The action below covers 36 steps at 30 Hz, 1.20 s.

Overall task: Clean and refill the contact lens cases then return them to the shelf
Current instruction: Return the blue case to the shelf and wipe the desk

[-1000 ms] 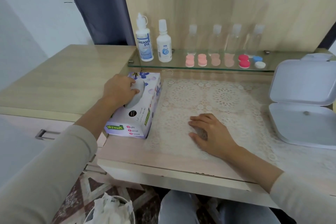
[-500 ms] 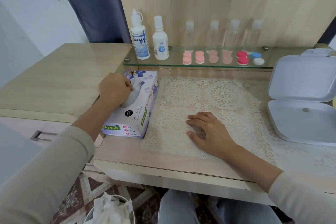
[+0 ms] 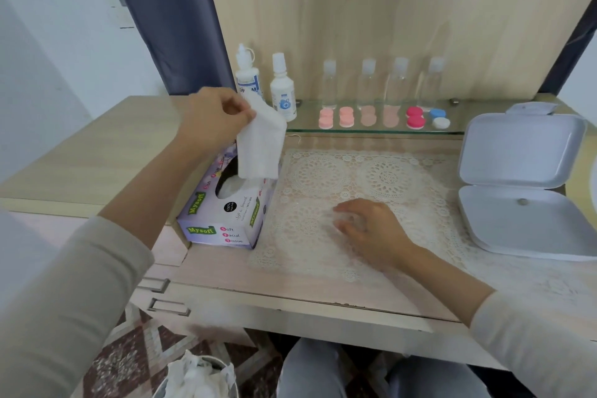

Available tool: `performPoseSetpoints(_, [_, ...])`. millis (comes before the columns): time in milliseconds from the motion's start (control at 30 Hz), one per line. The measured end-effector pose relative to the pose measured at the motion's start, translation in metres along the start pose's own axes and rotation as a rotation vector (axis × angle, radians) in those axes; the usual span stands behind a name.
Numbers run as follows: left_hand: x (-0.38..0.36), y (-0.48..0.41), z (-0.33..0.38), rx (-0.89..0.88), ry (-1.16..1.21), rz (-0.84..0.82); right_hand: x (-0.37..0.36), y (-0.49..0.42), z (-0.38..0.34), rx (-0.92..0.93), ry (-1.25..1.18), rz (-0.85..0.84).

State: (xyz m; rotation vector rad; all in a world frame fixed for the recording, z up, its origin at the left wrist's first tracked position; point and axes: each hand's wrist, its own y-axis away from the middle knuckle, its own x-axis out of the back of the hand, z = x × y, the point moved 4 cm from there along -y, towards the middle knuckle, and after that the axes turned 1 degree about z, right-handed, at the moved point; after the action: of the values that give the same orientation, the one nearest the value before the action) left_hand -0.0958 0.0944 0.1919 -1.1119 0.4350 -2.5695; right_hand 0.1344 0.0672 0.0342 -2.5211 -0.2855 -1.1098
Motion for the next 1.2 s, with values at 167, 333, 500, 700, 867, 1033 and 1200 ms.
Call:
performPoseSetpoints(167, [-0.033, 0.036, 0.015, 0.11, 0.313, -0.234, 0.038, 0.003, -0.021, -0.106, -0.337, 0.199])
performPoseSetpoints(333, [-0.073, 0.079, 0.02, 0.154, 0.384, -0.283, 0.046, 0.017, -0.033, -0.134, -0.546, 0.209])
performPoseSetpoints(500, [-0.098, 0.106, 0.018, 0.216, 0.499, -0.341, 0.047, 0.027, -0.024, -0.137, -0.502, 0.181])
performPoseSetpoints(700, [-0.103, 0.117, 0.018, 0.198, 0.566, -0.483, 0.05, 0.036, -0.014, -0.147, -0.379, 0.166])
performPoseSetpoints(867, [-0.106, 0.119, 0.016, 0.076, 0.265, -0.458, 0.049, 0.04, -0.014, -0.143, -0.286, 0.143])
performPoseSetpoints(1033, [-0.109, 0.12, 0.013, -0.001, 0.134, -0.41, 0.051, 0.042, -0.017, -0.125, -0.252, 0.145])
performPoseSetpoints(1200, [-0.11, 0.12, 0.01, -0.042, 0.155, -0.378, 0.053, 0.041, -0.011, -0.15, -0.332, 0.164])
